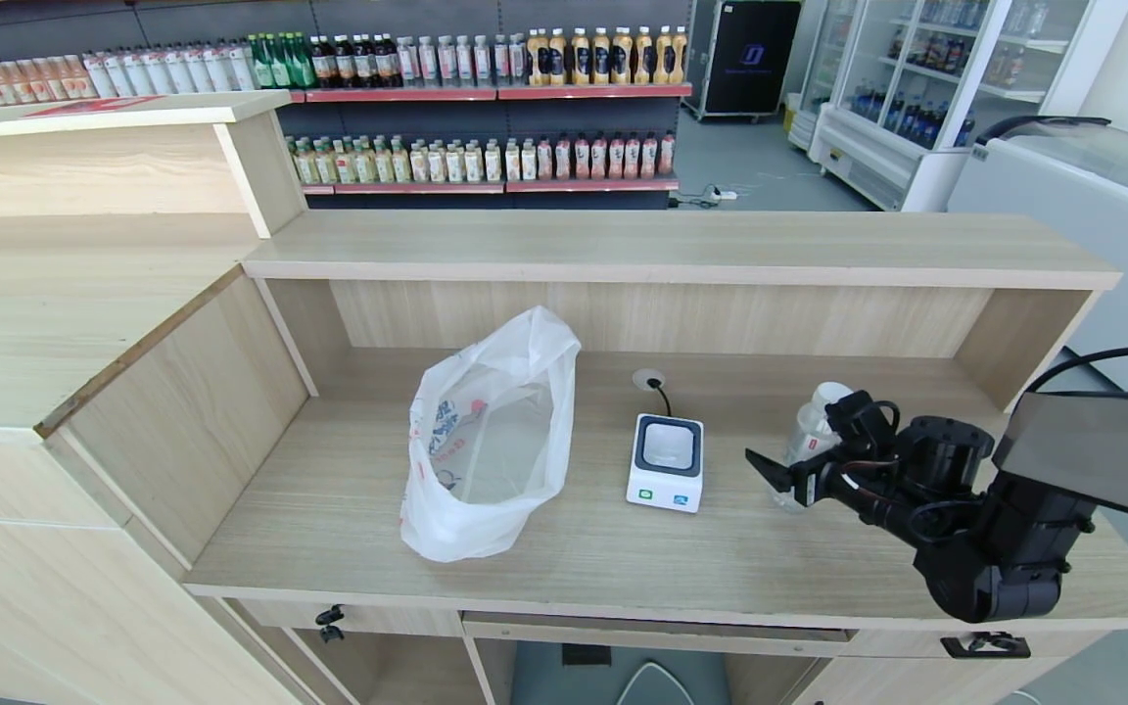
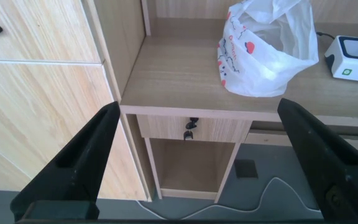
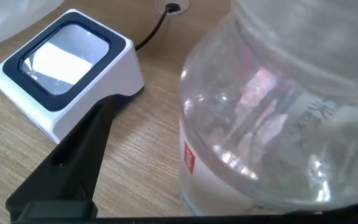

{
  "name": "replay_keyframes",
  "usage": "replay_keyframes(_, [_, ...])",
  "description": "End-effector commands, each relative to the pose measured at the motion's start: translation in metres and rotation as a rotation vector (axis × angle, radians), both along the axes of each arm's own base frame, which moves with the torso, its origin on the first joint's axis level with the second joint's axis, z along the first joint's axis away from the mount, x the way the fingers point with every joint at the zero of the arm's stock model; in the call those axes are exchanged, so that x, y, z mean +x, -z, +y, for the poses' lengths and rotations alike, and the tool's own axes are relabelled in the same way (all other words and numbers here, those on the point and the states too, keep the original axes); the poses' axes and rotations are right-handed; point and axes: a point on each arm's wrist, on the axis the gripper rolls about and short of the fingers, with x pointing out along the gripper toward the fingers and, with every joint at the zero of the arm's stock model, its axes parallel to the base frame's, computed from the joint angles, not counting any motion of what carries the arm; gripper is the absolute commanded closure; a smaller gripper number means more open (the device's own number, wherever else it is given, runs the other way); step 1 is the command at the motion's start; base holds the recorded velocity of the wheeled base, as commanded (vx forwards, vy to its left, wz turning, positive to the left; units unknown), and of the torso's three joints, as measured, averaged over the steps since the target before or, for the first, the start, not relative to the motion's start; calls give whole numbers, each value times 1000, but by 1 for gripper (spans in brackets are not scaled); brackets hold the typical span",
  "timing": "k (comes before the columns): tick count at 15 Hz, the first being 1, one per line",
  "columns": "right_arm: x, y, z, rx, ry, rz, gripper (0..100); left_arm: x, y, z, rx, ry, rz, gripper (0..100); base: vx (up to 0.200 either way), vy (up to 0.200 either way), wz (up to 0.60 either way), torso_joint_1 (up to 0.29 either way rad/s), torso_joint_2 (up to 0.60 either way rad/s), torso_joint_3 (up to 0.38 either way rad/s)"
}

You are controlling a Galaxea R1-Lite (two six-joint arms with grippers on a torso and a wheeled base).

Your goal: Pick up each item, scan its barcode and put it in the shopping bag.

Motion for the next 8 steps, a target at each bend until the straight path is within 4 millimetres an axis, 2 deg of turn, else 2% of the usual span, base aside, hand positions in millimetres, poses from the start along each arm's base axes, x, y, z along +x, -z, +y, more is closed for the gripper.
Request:
replay_keyframes(1, [5, 3, 1, 1, -3, -5, 0, 0, 0, 0, 0, 0, -1, 0, 0, 0, 0, 0, 0, 0])
replay_keyframes(4, [9, 7, 2, 6, -26, -10, 0, 0, 0, 0, 0, 0, -1, 0, 0, 0, 0, 0, 0, 0])
replay_keyframes(5, [10, 6, 2, 8, -40, -15, 100, 0, 0, 0, -2, 0, -1, 0, 0, 0, 0, 0, 0, 0])
replay_keyframes(8, [12, 4, 3, 9, -47, -27, 100, 0, 0, 0, 0, 0, -1, 0, 0, 0, 0, 0, 0, 0])
